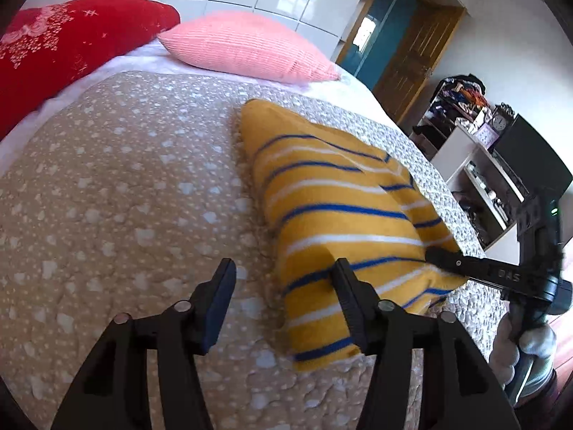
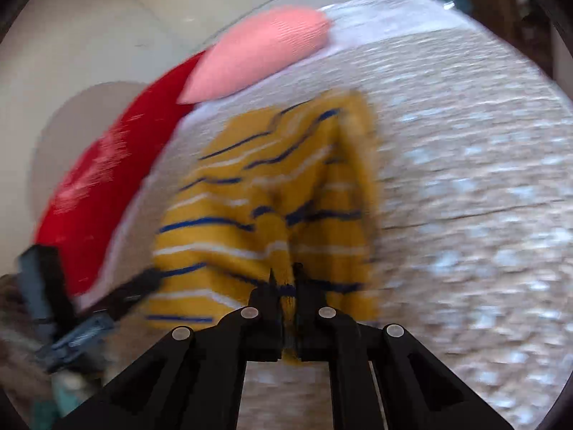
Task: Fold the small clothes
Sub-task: 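Release the sweater bundle with the right gripper and lift both grippers away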
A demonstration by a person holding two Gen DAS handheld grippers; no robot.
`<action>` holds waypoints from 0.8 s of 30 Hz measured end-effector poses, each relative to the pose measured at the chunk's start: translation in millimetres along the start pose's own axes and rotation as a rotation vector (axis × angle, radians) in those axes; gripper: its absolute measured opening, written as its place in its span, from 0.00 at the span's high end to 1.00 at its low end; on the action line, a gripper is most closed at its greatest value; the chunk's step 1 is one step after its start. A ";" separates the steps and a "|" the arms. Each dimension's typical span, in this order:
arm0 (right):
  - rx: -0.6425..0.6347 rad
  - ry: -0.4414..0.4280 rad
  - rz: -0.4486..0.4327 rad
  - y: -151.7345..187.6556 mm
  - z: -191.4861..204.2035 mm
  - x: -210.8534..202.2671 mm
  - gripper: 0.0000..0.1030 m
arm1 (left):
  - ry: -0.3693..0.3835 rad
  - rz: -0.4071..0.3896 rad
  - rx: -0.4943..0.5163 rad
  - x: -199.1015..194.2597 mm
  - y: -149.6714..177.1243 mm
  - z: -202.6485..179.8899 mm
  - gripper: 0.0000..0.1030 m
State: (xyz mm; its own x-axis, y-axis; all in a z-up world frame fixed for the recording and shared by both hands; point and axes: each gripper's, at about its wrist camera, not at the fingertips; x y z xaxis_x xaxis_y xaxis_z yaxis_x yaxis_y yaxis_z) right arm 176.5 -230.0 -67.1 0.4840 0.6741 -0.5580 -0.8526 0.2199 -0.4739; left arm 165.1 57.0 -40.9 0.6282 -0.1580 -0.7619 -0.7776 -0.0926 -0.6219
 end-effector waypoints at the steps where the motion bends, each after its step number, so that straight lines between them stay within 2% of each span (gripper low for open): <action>1: 0.025 0.025 -0.005 0.8 -7.2 -2.1 0.95 | 0.009 0.011 -0.015 1.6 -0.7 3.5 0.44; 5: 0.041 0.062 0.015 7.2 -23.3 6.3 0.98 | 0.012 0.048 -0.036 6.5 1.4 9.6 0.44; 8: 0.061 0.040 -0.005 8.5 -24.1 5.6 0.96 | 0.002 0.073 -0.022 9.9 8.4 6.2 0.43; 10: 0.070 0.043 -0.006 10.7 -25.6 -7.0 0.94 | 0.011 0.118 -0.007 17.1 13.2 2.9 0.42; 11: 0.072 0.054 -0.010 10.4 -26.0 -15.2 0.87 | 0.015 0.143 -0.001 20.7 15.9 1.0 0.42; 12: 0.066 0.086 -0.026 10.7 -21.0 -26.4 0.75 | 0.014 0.155 -0.001 23.0 18.2 -0.3 0.42; 17: -0.026 0.148 -0.139 -15.9 23.3 -52.1 0.71 | 0.024 0.158 0.000 20.5 19.4 -1.8 0.42; 19: -0.038 0.158 -0.137 -38.1 35.9 -42.2 0.67 | 0.027 0.158 -0.011 20.3 20.7 -0.3 0.42; 22: -0.022 0.190 -0.083 -69.2 32.9 -9.0 0.66 | 0.023 0.153 -0.009 18.4 21.6 -0.8 0.42; 23: -0.039 0.217 -0.048 -79.4 30.7 8.2 0.68 | 0.021 0.151 -0.007 17.7 21.9 -0.9 0.42; 24: -0.063 0.230 -0.023 -85.0 31.0 21.0 0.74 | 0.019 0.149 -0.006 17.2 23.2 -2.7 0.42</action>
State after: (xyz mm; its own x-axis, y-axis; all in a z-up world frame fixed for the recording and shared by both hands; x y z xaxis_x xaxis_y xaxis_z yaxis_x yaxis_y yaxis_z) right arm 253.1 -212.6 -17.4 0.5411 0.4898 -0.6836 -0.8306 0.1838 -0.5257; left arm 157.8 49.5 -68.0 0.5049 -0.1892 -0.8422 -0.8625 -0.0726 -0.5008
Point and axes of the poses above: each gripper's, at about its wrist camera, not at the fingertips, and x roughly the way its jaws point, z to its left, y to its underside, and after that the axes turned 14 degrees about -y, right-handed
